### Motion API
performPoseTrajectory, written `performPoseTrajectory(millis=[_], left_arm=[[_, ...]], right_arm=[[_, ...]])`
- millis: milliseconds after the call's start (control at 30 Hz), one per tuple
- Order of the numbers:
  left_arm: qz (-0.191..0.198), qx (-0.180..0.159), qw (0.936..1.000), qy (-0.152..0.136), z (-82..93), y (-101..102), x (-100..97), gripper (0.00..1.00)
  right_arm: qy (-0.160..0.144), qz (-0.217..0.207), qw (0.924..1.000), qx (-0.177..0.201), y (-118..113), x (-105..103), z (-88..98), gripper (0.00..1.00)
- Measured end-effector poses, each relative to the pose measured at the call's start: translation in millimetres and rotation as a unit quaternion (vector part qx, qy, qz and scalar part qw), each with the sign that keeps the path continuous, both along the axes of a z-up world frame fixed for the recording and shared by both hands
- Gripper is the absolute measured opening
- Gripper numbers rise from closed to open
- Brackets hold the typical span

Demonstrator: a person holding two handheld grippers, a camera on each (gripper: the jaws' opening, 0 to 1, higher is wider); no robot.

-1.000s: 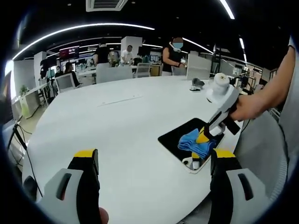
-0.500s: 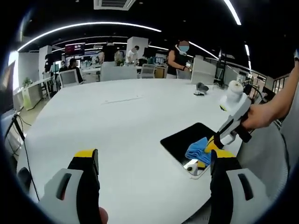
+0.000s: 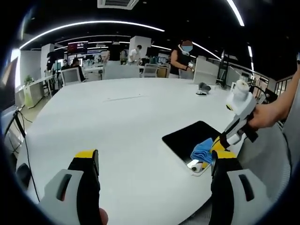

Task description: Wipe the mirror surface with the cleaning cloth until all visible marks leave the cleaned area.

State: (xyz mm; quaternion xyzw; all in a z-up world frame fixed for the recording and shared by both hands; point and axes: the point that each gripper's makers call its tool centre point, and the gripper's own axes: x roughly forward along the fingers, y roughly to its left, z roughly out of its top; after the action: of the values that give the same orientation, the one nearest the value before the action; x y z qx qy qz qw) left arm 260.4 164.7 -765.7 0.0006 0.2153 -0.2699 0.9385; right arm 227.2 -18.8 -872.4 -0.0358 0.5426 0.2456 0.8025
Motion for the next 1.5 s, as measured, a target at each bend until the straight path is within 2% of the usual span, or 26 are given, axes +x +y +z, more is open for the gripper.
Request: performPoseTrajectory(millis=[233, 467, 800, 1267, 1500], left_arm=[[0.003, -0.025, 0.9997, -0.005, 4.6, -4.1, 3.2, 0.99], [-0.012, -0.013, 0.9998, -0.006, 4.2, -10.8, 0.6, 0.99], [-0.02, 0.002, 0.9998, -0.007, 3.3, -6.8, -4.0, 0.99], [-0.011, 0.007, 0.9999, -0.008, 3.5, -8.3, -1.5, 0.99], [-0.01, 0.006, 0.9998, -0.014, 9.8, -10.5, -1.1, 0.99]], right_arm=[[0.005, -0.002, 1.0, 0.002, 0.8, -5.6, 0.6, 0.0], [0.003, -0.005, 1.0, 0.003, 0.4, -5.5, -0.5, 0.0], [0.005, -0.003, 1.0, 0.002, 2.0, -5.3, 0.3, 0.0], [0.001, 0.013, 0.9999, 0.004, 1.8, -3.9, 0.3, 0.0], [0.003, 0.007, 0.9999, 0.01, 1.3, -4.4, 0.9, 0.0]])
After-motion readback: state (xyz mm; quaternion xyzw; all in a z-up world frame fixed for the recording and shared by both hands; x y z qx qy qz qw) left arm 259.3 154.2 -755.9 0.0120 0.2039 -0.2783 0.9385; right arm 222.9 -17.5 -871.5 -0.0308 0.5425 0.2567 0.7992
